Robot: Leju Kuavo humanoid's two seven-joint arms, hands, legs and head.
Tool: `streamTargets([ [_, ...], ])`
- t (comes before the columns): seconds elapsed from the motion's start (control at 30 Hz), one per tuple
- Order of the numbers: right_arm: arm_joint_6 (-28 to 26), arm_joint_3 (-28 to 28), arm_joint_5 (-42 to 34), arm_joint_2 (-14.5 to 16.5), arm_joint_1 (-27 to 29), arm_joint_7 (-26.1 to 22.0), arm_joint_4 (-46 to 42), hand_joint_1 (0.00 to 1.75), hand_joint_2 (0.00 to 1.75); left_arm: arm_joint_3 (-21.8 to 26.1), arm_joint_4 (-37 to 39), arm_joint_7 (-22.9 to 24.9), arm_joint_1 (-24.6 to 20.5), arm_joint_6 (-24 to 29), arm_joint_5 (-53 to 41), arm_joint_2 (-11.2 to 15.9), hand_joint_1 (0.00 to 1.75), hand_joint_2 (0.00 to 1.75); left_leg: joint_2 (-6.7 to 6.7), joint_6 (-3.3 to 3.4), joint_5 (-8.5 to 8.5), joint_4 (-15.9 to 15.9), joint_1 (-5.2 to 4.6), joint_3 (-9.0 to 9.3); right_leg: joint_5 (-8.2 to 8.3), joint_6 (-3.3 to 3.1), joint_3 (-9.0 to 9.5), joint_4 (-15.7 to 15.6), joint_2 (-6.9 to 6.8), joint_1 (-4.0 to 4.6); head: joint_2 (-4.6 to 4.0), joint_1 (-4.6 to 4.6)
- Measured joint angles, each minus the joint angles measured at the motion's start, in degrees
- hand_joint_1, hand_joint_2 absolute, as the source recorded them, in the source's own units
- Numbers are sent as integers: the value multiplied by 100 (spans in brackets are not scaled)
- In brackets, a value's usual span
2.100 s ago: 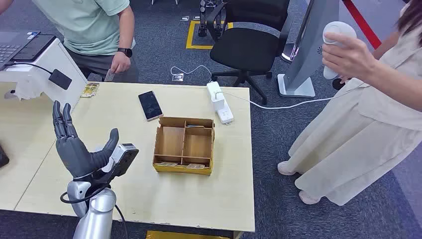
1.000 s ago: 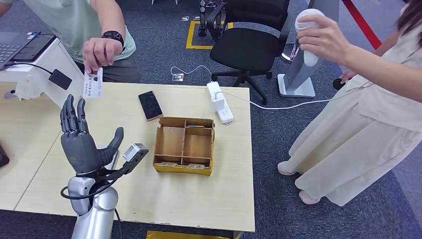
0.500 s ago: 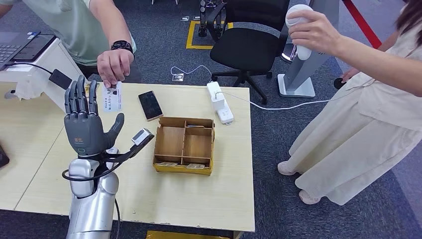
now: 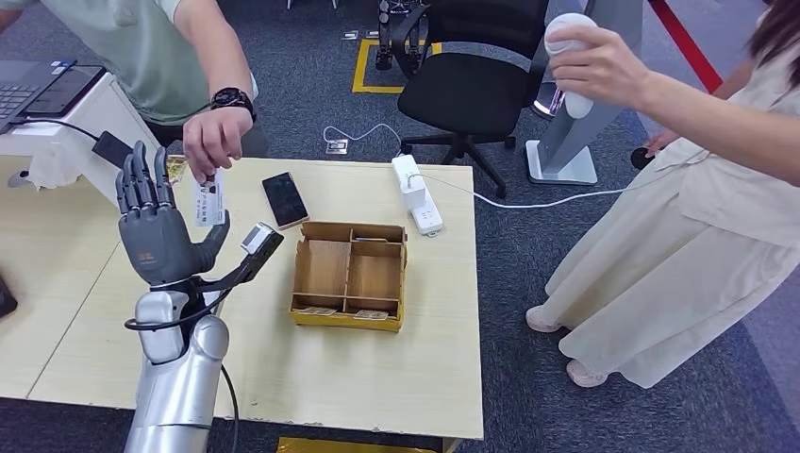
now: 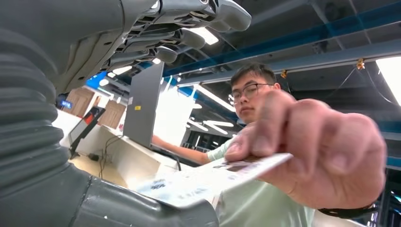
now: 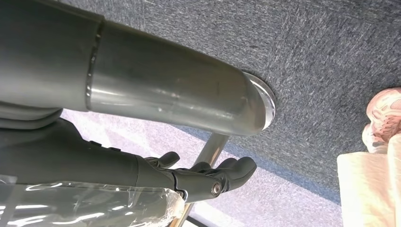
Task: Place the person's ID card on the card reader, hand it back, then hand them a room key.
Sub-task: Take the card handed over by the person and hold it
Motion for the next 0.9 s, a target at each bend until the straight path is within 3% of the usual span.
streamTargets([
  [0.3, 0, 7, -18, -4, 2, 0, 0, 0, 0, -98, 50, -53, -4, 0, 209, 54, 3, 175, 0, 0, 0, 0, 0, 0, 0, 0, 0, 0, 0, 0, 1, -1],
  [0.43, 0, 7, -21, -10, 2, -1, 0, 0, 0, -97, 53, -323, -3, 0, 338, 48, 151, 175, 0, 0, 0, 0, 0, 0, 0, 0, 0, 0, -1, 0, 1, 0],
  [0.53, 0, 7, -21, -13, 2, -2, 0, 0, 0, -96, 53, -509, -2, 0, 396, 31, 173, 175, 0, 0, 0, 0, 0, -1, 0, 0, 0, 1, -1, 0, 0, 0],
  [0.9, 0, 9, -21, -21, 0, -4, 0, 0, 0, -59, 53, -815, -2, 0, 438, -60, 175, 175, 0, 0, 0, 0, 0, -1, 0, 0, 0, 1, 0, 0, 1, 0],
])
